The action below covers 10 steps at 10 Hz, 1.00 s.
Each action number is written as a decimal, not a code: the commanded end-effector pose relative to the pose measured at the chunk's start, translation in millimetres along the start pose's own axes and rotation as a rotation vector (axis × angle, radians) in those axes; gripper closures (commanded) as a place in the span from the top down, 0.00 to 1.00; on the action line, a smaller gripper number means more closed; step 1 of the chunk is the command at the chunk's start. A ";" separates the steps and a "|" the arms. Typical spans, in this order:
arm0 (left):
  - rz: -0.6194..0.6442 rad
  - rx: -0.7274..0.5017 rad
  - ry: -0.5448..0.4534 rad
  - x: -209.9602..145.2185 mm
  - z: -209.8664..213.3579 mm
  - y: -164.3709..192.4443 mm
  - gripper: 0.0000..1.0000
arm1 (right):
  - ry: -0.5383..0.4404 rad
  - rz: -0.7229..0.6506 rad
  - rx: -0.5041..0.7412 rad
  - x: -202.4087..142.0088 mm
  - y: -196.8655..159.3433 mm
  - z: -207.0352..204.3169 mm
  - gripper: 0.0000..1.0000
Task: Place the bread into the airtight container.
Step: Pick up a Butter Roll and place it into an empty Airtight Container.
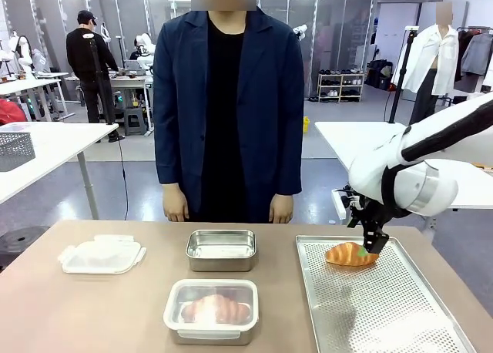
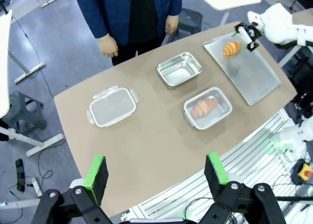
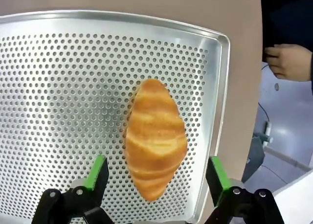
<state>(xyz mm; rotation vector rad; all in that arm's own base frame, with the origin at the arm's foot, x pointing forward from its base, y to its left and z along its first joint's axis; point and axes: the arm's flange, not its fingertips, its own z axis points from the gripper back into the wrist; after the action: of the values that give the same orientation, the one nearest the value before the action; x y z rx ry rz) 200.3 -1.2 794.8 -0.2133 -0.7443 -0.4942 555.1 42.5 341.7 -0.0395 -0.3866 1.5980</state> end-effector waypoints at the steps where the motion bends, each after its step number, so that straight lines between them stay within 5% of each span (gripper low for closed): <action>1: -0.014 -0.005 0.002 0.4 0.3 -0.2 1.00 | 0.023 -0.035 0.037 3.0 -13.0 -11.0 1.00; 6: -0.014 -0.005 0.002 0.4 0.3 -0.2 1.00 | 0.058 -0.066 0.143 0.9 -22.2 -40.1 0.98; 10: -0.014 -0.005 0.002 0.4 0.3 -0.2 1.00 | 0.088 -0.053 0.153 4.2 -21.4 -46.3 0.59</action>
<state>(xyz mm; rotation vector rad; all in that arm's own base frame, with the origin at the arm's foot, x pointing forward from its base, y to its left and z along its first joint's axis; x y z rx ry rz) 200.3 -1.2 794.8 -0.2133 -0.7442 -0.4942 585.5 52.1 308.3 0.0154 -0.2309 1.5888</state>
